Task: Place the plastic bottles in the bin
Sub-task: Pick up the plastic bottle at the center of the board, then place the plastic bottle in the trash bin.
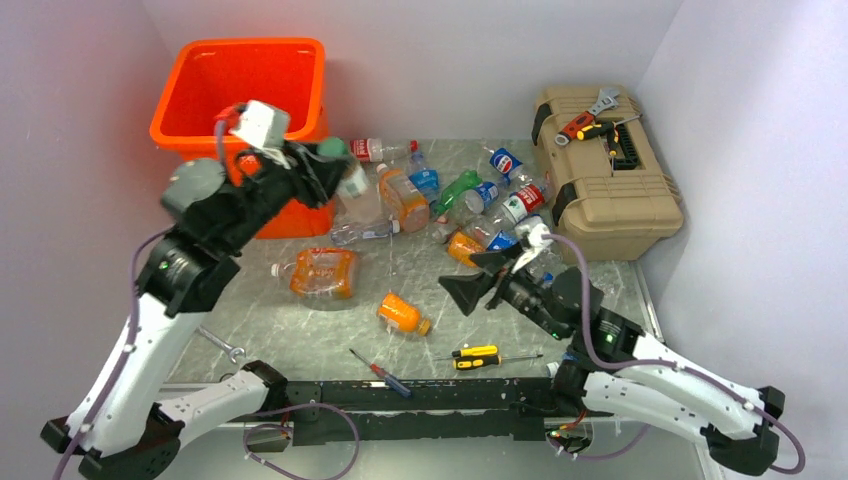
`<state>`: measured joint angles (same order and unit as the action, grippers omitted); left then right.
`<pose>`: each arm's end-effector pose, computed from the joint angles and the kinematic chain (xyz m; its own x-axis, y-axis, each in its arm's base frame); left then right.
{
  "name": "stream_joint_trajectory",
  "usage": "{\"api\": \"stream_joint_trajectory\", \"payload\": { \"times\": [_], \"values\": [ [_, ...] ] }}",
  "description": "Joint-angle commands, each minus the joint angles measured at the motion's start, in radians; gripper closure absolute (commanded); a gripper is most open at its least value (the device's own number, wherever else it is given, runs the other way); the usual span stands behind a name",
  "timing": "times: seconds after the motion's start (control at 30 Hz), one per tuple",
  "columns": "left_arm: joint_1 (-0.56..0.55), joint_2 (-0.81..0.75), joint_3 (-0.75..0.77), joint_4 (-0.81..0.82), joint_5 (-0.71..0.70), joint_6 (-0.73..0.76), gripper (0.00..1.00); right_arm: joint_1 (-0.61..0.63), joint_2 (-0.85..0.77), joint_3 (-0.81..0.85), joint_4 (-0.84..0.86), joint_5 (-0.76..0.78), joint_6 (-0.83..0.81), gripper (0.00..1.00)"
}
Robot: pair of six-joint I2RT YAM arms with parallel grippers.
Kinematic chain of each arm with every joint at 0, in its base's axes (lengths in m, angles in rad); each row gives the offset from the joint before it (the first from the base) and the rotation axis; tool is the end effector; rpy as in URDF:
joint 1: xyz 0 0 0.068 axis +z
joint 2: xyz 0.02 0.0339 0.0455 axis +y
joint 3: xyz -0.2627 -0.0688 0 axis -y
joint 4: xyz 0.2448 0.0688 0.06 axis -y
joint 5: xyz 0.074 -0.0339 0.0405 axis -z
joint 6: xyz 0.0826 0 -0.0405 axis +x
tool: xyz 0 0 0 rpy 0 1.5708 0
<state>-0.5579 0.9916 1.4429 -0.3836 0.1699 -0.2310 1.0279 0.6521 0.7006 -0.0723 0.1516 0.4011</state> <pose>0.1838 -0.1312 0.5046 -0.0964 -0.2059 -0.9738 0.6604 0.7188 -0.2173 0.1184 0.1720 0.3410 -0.3113 0.2311 -0.9218 -0.7026 0.5971 0.3870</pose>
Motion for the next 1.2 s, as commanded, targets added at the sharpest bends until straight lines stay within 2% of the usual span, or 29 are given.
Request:
{"api": "stream_joint_trajectory", "payload": {
  "times": [0.0,0.07,0.17,0.27,0.4,0.5,0.57,0.7,1.03,1.07,1.1,1.13,1.17],
  "values": [
    [-0.002,-0.008,0.097,-0.008,-0.524,0.203,1.0,0.001,-0.144,-0.106,-0.042,0.218,0.023,0.0],
    [-0.001,0.018,0.114,0.08,-0.694,0.25,1.0,0.001,-0.174,-0.137,-0.023,0.238,0.041,0.0],
    [0.002,0.122,0.231,0.088,-0.759,0.323,1.0,0.001,-0.152,-0.141,-0.061,0.307,0.102,0.0],
    [0.038,0.261,0.421,0.047,-0.755,0.332,1.0,0.001,-0.079,-0.108,-0.134,0.34,0.156,0.0],
    [0.128,0.347,0.538,0.073,-0.705,0.316,1.0,0.0,0.023,-0.061,-0.223,0.359,0.251,0.0],
    [0.279,0.423,0.617,-0.009,-0.642,0.214,1.0,-0.002,0.033,-0.106,-0.177,0.293,0.24,0.0],
    [0.392,0.445,0.579,-0.024,-0.639,0.119,1.0,-0.002,0.024,-0.163,-0.113,0.23,0.231,0.0],
    [0.517,0.458,0.449,-0.03,-0.603,-0.009,1.0,-0.002,0.021,-0.196,-0.089,0.213,0.251,0.0],
    [0.555,0.516,0.333,-0.004,-0.743,0.007,1.0,-0.002,-0.049,-0.254,-0.076,0.25,0.224,0.0],
    [0.554,0.518,0.33,0.01,-0.783,0.019,0.97,-0.002,-0.048,-0.255,-0.073,0.248,0.217,0.0],
    [0.554,0.516,0.324,0.026,-0.8,0.033,0.84,-0.002,-0.045,-0.25,-0.075,0.249,0.209,0.0],
    [0.555,0.51,0.316,0.045,-0.804,0.048,0.63,-0.002,-0.041,-0.244,-0.083,0.255,0.202,0.0],
    [0.553,0.5,0.309,0.057,-0.797,0.057,0.5,-0.002,-0.036,-0.236,-0.093,0.264,0.195,0.0]
  ]
}}
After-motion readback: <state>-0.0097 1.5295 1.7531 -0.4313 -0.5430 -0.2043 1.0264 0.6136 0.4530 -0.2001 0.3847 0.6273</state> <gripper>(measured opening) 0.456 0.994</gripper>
